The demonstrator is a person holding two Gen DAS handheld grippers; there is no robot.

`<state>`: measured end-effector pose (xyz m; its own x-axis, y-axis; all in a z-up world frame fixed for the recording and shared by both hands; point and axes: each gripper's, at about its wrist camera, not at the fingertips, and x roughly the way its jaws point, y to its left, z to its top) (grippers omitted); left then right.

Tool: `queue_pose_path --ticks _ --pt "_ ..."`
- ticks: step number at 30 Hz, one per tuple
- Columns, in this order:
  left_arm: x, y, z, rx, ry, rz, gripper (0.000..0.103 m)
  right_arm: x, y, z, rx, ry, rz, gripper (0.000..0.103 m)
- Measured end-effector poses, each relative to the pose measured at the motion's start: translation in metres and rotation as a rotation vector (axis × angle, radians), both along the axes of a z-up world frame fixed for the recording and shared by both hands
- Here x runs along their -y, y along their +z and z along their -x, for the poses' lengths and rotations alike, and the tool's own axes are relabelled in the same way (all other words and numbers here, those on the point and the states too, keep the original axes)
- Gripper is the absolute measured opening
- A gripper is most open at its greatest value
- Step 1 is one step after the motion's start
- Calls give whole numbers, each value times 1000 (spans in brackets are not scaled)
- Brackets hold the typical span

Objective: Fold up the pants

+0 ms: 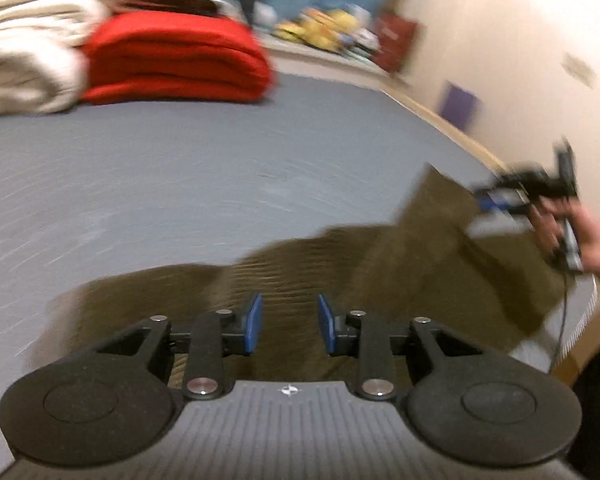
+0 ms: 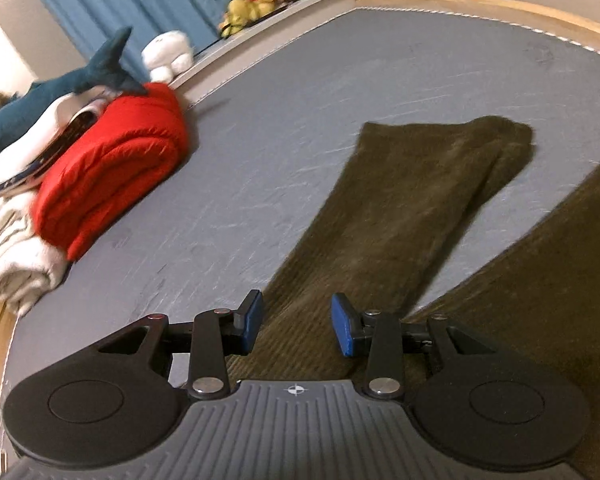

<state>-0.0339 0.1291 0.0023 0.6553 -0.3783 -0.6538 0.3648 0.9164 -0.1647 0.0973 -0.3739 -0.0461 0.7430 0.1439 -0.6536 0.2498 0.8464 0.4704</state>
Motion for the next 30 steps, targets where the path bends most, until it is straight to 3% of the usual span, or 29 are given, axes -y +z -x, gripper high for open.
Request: queue_pose_path --ticks 4,9,15,19,20,21,22,26,28,30 --pt "73 -21 -22 -24 -158 -45 33 -19 0 -4 1 57 25 41" --pt "133 -55 -65 -48 -230 -115 35 -35 0 -8 -14 105 88 41" --pt "152 -74 -102 -66 -223 -171 59 -30 6 3 -17 134 102 41" --pt "161 -86 -112 -78 -253 -199 60 -25 12 9 -13 148 119 41" --pt "164 -89 -112 -75 -263 -206 48 -24 13 10 -14 148 120 41" --pt "166 -90 -113 -66 -271 -214 17 -24 13 11 -13 147 122 41" --pt "169 -90 -115 -70 -278 -211 8 -22 14 12 -14 145 125 41" --pt "166 -67 -105 -55 -336 -91 7 -12 18 19 -5 128 139 41" --pt "172 -57 -83 -57 -454 -29 7 -8 18 21 5 119 145 41" --pt "183 -62 -52 -77 -619 -26 7 -2 16 21 9 101 157 41"
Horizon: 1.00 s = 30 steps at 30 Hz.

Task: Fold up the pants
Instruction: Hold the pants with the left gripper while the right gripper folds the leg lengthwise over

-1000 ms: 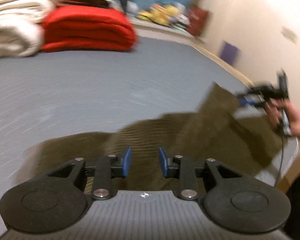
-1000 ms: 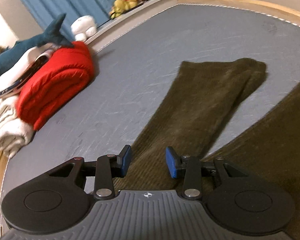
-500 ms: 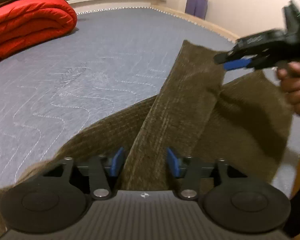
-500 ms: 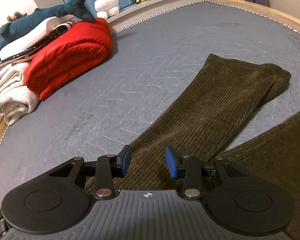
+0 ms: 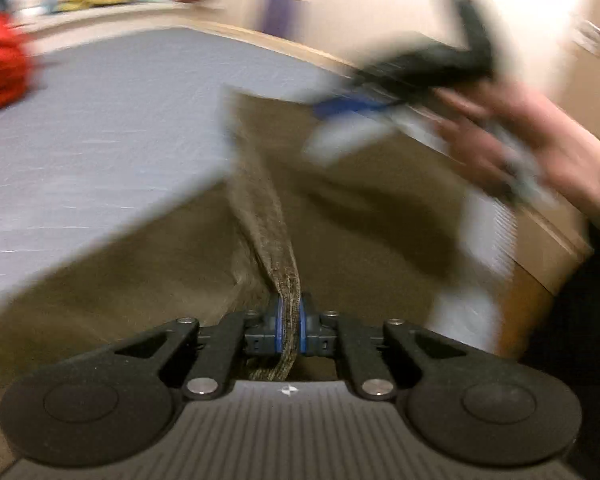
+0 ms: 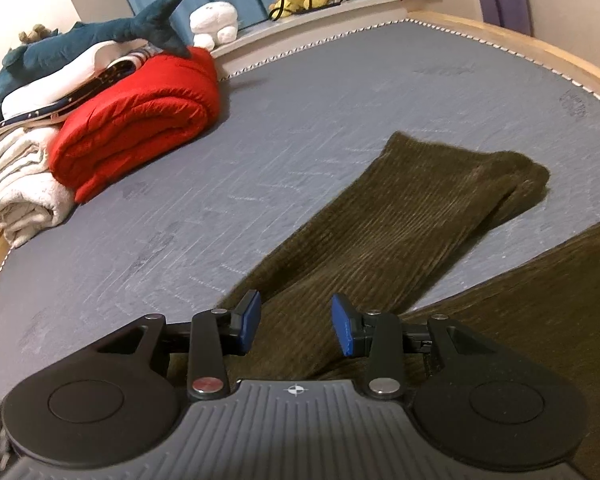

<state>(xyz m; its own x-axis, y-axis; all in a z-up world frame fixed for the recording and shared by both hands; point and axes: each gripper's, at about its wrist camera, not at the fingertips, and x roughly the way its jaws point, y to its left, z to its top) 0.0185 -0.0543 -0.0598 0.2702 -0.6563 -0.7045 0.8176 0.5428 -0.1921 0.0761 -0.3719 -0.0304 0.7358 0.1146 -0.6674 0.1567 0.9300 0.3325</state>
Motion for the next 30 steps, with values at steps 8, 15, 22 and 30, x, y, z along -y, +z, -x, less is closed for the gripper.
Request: queue_pose_path --ticks 8,15,22,30 --pt "17 -35 25 -4 -83 -154 8 7 -28 -40 -87 -11 11 43" --pt "31 -39 26 26 -120 -212 9 -2 -54 -78 -143 -21 115 46" --pt "37 -33 17 26 -81 -191 9 -11 -56 -94 -150 -5 254 14" --pt "34 10 9 99 57 28 9 94 56 26 139 -244 61 10"
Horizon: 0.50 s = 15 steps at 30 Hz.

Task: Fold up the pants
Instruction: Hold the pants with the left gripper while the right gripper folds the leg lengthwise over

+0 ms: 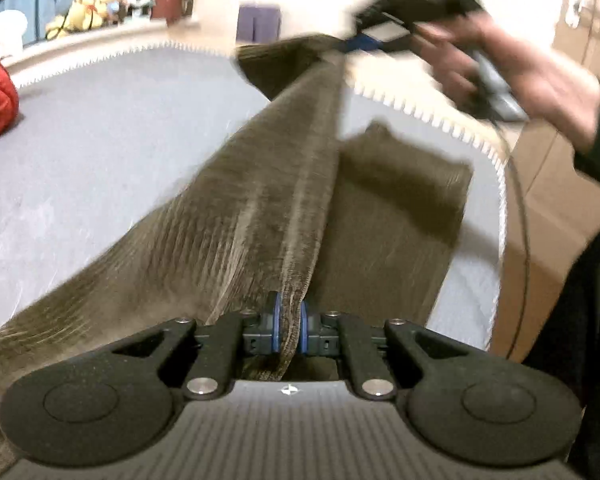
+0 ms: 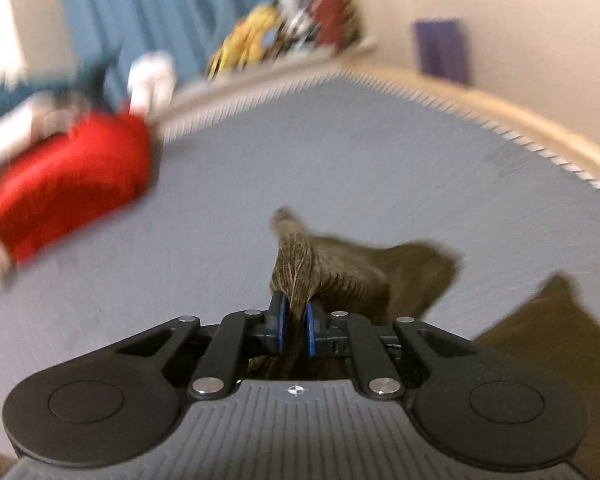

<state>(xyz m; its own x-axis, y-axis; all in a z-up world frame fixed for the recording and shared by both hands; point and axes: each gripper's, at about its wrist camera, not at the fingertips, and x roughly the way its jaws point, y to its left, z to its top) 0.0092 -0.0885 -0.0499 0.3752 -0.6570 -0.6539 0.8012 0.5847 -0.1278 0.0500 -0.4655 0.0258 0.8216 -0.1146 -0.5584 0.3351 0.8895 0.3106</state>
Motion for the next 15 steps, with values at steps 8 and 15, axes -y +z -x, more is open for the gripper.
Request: queue_pose_path --ticks 8,15 --pt "32 -26 35 -28 -238 -197 13 92 -68 132 -365 -186 -165 15" --pt "17 -15 40 -40 -241 -149 23 156 -59 164 -171 -350 -95 47"
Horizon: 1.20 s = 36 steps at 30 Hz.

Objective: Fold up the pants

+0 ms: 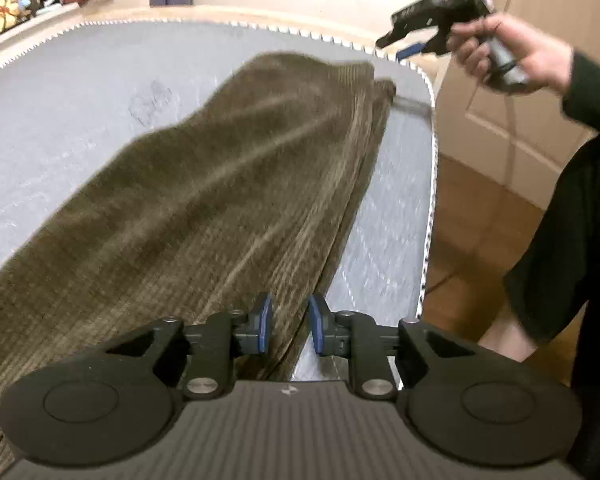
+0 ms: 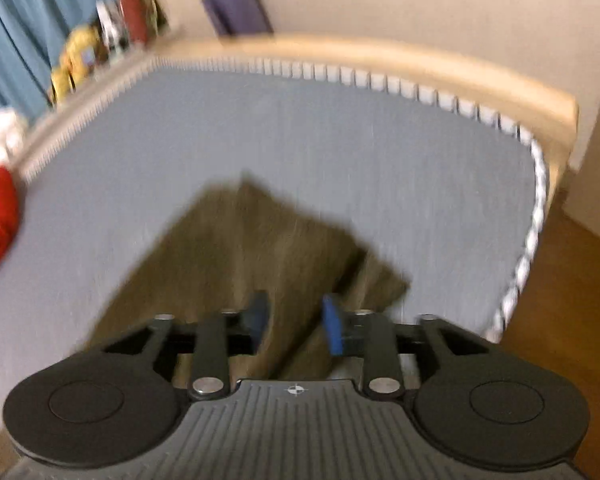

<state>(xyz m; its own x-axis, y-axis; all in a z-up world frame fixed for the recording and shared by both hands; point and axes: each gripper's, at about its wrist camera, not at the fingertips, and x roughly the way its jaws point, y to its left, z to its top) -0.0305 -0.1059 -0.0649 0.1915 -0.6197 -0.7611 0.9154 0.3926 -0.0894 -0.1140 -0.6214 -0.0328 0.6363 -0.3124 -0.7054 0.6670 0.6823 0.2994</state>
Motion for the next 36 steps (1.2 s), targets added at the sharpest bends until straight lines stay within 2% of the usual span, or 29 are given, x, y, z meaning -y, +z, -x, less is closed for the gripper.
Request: queue_pose_path --ticks 3,7,10,11,12,14,16,18,20,23,25,27,29,31,34,36 --pt "-14 8 5 18 35 22 28 19 -13 -17 10 -12 -22 51" --pt "-28 10 -3 16 99 17 28 26 -42 -43 -70 -39 -30 57" --pt "-34 4 -7 21 120 -2 28 26 -63 -56 -128 -85 -33 54" --pt "-34 2 -7 28 121 -11 28 29 -65 -55 -120 -105 -29 29" --pt "-36 0 -7 36 121 -18 28 31 -61 -51 -99 -126 -29 17" --pt "-42 2 -9 43 123 -20 28 29 -48 -48 -33 -147 -35 13" --pt "-42 3 -12 47 128 -14 28 15 -27 -39 20 -148 29 13" --pt "-40 4 -15 49 134 -8 28 4 -13 -26 25 -172 85 13" --pt "-36 5 -20 47 143 -6 28 4 -20 -11 -46 -258 51 14" --pt "-32 4 -26 44 150 -12 28 18 -46 4 -191 -360 -87 25" --pt "-31 3 -28 41 154 -14 31 22 -35 7 -127 -390 -26 32" --pt "-31 2 -30 37 158 -17 36 17 -14 -3 -20 -314 117 48" --pt "-32 1 -31 37 160 -20 37 3 -1 -22 65 -151 256 53" --pt "-33 -1 -32 33 168 -24 37 -8 -2 -51 101 -4 348 53" --pt "-36 -5 -33 24 185 -30 37 -9 -23 -95 74 146 310 53" --pt "-41 -7 -34 28 194 -34 37 -6 -45 -123 10 210 300 53"
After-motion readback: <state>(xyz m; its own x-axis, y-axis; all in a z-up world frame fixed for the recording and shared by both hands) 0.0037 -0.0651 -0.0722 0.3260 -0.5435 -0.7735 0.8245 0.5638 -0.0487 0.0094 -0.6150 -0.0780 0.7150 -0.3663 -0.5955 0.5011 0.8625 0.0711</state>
